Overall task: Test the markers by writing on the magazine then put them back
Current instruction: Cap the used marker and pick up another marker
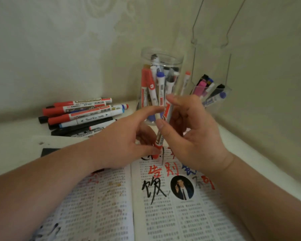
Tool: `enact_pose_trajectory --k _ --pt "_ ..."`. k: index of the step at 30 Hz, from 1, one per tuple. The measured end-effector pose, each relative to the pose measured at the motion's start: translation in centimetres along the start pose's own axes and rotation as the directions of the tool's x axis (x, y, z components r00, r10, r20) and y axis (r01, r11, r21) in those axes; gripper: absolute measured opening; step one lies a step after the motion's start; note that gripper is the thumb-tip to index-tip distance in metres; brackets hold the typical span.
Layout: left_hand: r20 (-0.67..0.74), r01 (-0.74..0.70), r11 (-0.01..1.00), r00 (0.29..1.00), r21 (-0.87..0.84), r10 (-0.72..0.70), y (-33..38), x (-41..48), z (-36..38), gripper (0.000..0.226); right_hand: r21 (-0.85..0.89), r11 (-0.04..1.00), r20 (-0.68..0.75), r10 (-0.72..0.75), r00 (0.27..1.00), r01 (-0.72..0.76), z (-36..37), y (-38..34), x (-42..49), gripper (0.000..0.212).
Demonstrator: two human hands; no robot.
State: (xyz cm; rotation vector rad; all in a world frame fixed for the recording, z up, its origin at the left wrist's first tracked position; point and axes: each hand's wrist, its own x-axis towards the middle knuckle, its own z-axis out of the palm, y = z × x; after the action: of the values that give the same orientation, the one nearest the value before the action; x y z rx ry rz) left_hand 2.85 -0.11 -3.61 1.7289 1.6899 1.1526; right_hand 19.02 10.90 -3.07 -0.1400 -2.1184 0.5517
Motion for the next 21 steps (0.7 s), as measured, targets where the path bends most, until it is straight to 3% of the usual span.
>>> enact_pose_trajectory --k 2,6,11,13,16,18,21 --pt "0.005 0.007 1.0 1.0 0.018 -0.007 0.0 0.1 -0.1 0.09 -0.077 0.996 0.023 -0.047 0.999 0.049 0.0 -0.2 0.1 0.049" --pt "-0.019 -0.044 0.998 0.999 0.046 0.045 0.3 0.1 -0.2 0.082 -0.025 0.998 -0.001 -0.062 0.998 0.062 0.4 -0.8 -0.2 0.048" --pt "-0.112 -0.076 0.996 0.99 0.056 0.081 0.5 0.1 -0.7 0.08 0.199 0.98 -0.303 0.035 0.952 0.028 -2.3 -2.9 5.0 0.05" --pt "-0.118 -0.085 0.993 0.988 0.084 0.095 0.6 0.0 -0.8 0.072 0.12 0.992 -0.419 0.005 0.908 0.05 -4.3 -3.5 9.0 0.047" --pt "-0.082 -0.083 0.99 0.992 0.115 0.093 0.6 0.0 -0.9 0.065 -0.088 0.994 -0.441 -0.097 0.892 0.064 -5.4 -3.3 13.6 0.041" --pt "-0.046 -0.061 0.993 0.997 0.099 0.066 0.5 -0.2 -1.0 0.063 -0.15 0.989 -0.407 -0.068 0.911 0.007 -4.4 -2.4 15.1 0.037" --pt "-0.042 -0.053 0.994 0.997 0.097 0.057 0.2 -0.3 -1.2 0.061 -0.293 0.941 -0.241 0.1 0.965 -0.171 -2.2 -0.3 15.4 0.016"
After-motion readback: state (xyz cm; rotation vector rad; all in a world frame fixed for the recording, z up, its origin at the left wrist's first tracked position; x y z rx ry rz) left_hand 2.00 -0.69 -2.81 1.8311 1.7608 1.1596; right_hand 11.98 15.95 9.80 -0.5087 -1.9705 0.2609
